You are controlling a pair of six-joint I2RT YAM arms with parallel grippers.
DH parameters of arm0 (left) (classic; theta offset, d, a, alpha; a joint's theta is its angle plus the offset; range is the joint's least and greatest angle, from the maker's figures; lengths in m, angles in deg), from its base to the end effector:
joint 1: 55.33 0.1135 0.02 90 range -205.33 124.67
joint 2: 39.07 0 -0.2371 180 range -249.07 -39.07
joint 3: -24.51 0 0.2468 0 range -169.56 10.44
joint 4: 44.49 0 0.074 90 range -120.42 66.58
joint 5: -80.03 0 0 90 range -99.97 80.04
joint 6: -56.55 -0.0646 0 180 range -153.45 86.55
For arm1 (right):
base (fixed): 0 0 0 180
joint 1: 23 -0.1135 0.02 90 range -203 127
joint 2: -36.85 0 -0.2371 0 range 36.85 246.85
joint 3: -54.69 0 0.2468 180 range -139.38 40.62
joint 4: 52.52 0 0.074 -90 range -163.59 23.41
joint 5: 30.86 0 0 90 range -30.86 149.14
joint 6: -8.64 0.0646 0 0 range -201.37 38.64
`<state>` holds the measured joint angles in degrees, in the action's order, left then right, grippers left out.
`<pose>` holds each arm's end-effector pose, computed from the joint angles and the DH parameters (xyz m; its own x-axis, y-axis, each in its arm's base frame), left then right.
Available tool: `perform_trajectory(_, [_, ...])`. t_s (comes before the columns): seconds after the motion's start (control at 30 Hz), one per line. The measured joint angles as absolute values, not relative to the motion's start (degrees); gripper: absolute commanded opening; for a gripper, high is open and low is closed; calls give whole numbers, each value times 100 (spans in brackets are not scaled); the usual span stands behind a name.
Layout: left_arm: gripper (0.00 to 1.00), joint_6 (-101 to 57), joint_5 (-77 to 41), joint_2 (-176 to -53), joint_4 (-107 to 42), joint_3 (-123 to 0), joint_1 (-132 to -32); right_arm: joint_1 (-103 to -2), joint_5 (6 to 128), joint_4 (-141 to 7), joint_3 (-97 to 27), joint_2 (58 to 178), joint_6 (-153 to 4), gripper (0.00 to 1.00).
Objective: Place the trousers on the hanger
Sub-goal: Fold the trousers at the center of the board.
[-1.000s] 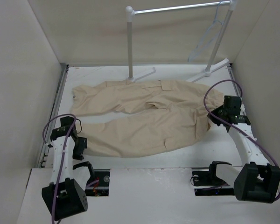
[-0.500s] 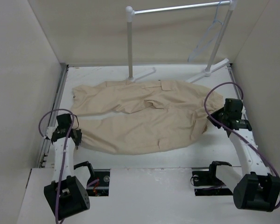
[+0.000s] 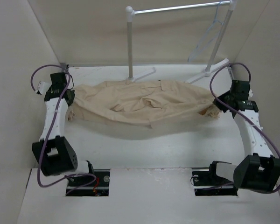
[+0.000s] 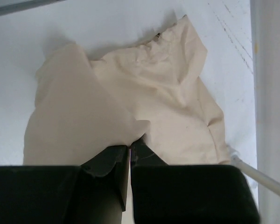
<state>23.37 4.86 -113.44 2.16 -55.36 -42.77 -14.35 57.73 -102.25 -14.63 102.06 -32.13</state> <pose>0.2936 0.0824 0.2757 -0.0181 -0.8329 -0.5531 -0.7556 0.3737 -0.5380 0.2604 -0.0412 0.2474 -0.3347 0.8167 -0.4701 0.6444 0.5623 0.5182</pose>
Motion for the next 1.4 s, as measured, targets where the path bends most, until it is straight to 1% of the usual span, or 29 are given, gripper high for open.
perform_trajectory(0.1, [0,2285,482,-12404,65,-6347,-4327,-1451,5627,-10229,-2479,10934,-3248,5])
perform_trajectory(0.33, [0,2206,379,-14841,-212,-8952,-4421,-1468,5537,-10196,-4901,13078,-3244,5])
perform_trajectory(0.4, [1,2188,342,-15493,-223,-9674,-4463,-1488,5590,-10273,-5637,13764,-3222,6])
perform_trajectory(0.43, [2,2184,327,-15825,-160,-10065,-4478,-1503,5614,-10330,-6068,14140,-3211,9])
perform_trajectory(0.47, [5,2169,296,-16170,-110,-10474,-4491,-1514,5635,-10389,-6461,14483,-3196,14])
perform_trajectory(0.5, [11,2160,272,-16476,-94,-10817,-4500,-1525,5657,-10419,-6864,14842,-3172,21])
perform_trajectory(0.53, [16,2145,259,-16789,-88,-11153,-4511,-1549,5664,-10441,-7231,15180,-3152,30])
perform_trajectory(0.57, [24,2136,250,-17051,-97,-11409,-4513,-1558,5662,-10461,-7508,15464,-3119,40])
perform_trajectory(0.6, [35,2105,250,-17257,-127,-11558,-4511,-1569,5657,-10491,-7779,15738,-3093,50])
perform_trajectory(0.63, [44,2077,248,-17381,-162,-11599,-4507,-1582,5657,-10498,-7950,15945,-3051,56])
perform_trajectory(0.67, [49,2044,240,-17447,-164,-11590,-4496,-1597,5666,-10531,-8099,16138,-3032,59])
perform_trajectory(0.73, [55,1952,213,-17460,-188,-11442,-4472,-1612,5692,-10610,-8153,16321,-3010,63])
perform_trajectory(0.77, [56,1898,207,-17361,-252,-11265,-4452,-1626,5697,-10690,-8127,16354,-3019,63])
perform_trajectory(0.83, [57,1804,198,-16907,-453,-10519,-4408,-1665,5692,-10682,-7900,16258,-3065,63])
perform_trajectory(0.87, [58,1778,207,-16509,-525,-9912,-4386,-1693,5679,-10603,-7602,16085,-3097,63])
perform_trajectory(0.97, [64,1747,207,-15069,-682,-8021,-4323,-1820,5638,-10284,-6166,15143,-3161,60])
perform_trajectory(1.0, [69,1749,185,-14588,-737,-7470,-4299,-1855,5638,-10159,-5629,14743,-3167,60])
perform_trajectory(1.07, [74,1797,14,-13818,-971,-6598,-4257,-1929,5662,-9904,-4789,14061,-3154,62])
perform_trajectory(1.13, [78,1893,-241,-13373,-1253,-5989,-4203,-1938,5699,-9674,-4193,13537,-3145,66])
perform_trajectory(1.23, [81,2049,-644,-13366,-1736,-5525,-4133,-1800,5786,-9320,-3723,13250,-3145,73])
perform_trajectory(1.4, [78,2250,-976,-14030,-2134,-5477,-4054,-1374,6025,-8964,-3259,13327,-3145,79])
